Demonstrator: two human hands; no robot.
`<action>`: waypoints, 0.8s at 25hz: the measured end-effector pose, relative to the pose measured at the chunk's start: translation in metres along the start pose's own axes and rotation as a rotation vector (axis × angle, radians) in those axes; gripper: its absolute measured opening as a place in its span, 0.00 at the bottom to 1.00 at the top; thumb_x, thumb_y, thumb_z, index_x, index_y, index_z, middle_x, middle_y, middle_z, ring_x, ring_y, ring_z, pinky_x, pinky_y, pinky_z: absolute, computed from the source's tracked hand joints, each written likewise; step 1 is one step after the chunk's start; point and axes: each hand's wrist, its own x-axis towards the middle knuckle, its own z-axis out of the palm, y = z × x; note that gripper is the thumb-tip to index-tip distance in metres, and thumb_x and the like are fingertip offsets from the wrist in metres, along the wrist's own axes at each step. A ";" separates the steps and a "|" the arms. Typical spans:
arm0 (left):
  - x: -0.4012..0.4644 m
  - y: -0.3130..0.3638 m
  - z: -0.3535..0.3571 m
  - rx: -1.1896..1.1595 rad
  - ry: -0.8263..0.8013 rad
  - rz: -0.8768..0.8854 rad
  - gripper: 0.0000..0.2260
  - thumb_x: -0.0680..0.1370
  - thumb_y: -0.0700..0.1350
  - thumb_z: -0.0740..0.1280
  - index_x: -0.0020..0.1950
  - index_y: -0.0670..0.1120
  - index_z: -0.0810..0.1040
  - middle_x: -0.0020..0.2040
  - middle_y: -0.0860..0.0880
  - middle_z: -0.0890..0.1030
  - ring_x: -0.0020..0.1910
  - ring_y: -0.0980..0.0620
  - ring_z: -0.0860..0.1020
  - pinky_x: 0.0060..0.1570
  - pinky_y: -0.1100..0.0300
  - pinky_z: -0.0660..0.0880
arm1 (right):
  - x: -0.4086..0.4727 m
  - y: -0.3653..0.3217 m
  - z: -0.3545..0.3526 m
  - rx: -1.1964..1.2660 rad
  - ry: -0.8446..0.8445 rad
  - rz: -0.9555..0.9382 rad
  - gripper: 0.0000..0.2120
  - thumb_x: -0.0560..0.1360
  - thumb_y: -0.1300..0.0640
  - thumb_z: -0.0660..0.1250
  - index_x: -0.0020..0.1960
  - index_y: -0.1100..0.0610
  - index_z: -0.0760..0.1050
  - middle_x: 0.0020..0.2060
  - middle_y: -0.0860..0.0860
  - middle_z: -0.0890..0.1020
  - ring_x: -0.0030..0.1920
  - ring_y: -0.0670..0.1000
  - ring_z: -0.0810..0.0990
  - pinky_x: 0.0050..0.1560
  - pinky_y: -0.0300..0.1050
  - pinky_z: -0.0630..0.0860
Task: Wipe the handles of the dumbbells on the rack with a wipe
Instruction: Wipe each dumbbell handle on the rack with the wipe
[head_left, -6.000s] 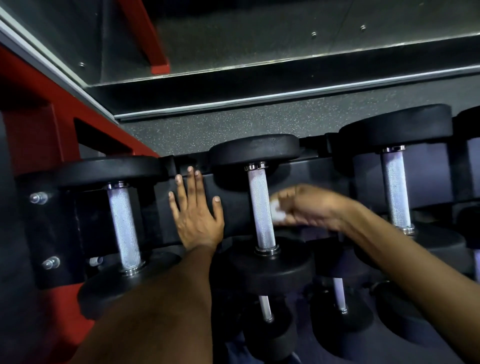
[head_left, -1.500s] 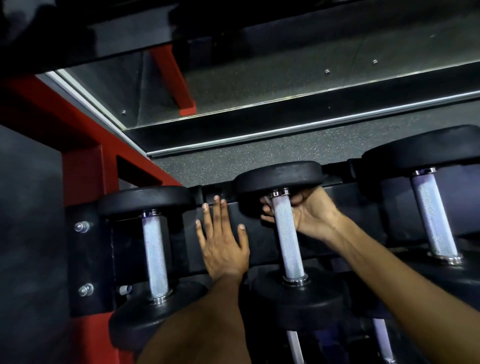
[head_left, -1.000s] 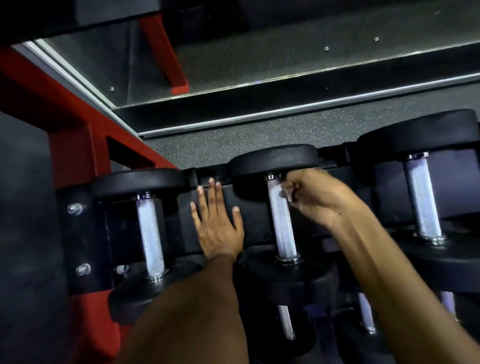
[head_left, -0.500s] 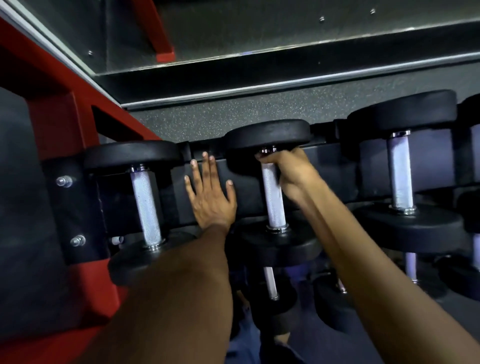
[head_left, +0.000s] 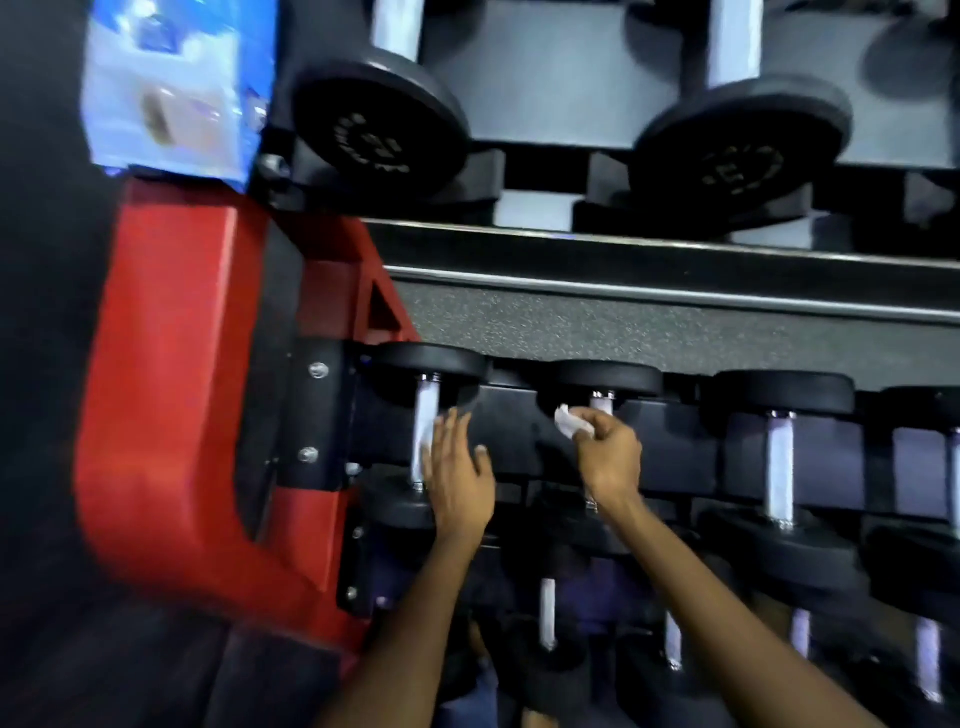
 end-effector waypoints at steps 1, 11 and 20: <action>-0.008 -0.010 -0.017 -0.036 0.129 -0.059 0.20 0.76 0.43 0.58 0.67 0.39 0.74 0.71 0.41 0.72 0.72 0.40 0.66 0.71 0.41 0.60 | -0.013 -0.005 0.009 0.024 -0.054 -0.005 0.09 0.74 0.66 0.65 0.51 0.60 0.81 0.45 0.53 0.83 0.47 0.49 0.79 0.36 0.24 0.66; 0.061 -0.128 -0.082 0.251 0.049 -0.213 0.25 0.80 0.50 0.53 0.74 0.41 0.66 0.77 0.43 0.62 0.77 0.44 0.58 0.74 0.45 0.54 | -0.033 -0.003 0.114 -0.029 -0.279 0.019 0.10 0.73 0.68 0.65 0.50 0.61 0.81 0.43 0.53 0.82 0.42 0.47 0.77 0.29 0.21 0.67; 0.112 -0.192 -0.038 0.446 0.069 0.063 0.28 0.80 0.54 0.51 0.79 0.47 0.53 0.79 0.48 0.52 0.78 0.47 0.51 0.74 0.46 0.50 | 0.012 0.052 0.172 -0.054 -0.581 0.195 0.15 0.71 0.73 0.61 0.46 0.57 0.82 0.40 0.53 0.83 0.41 0.51 0.80 0.51 0.50 0.77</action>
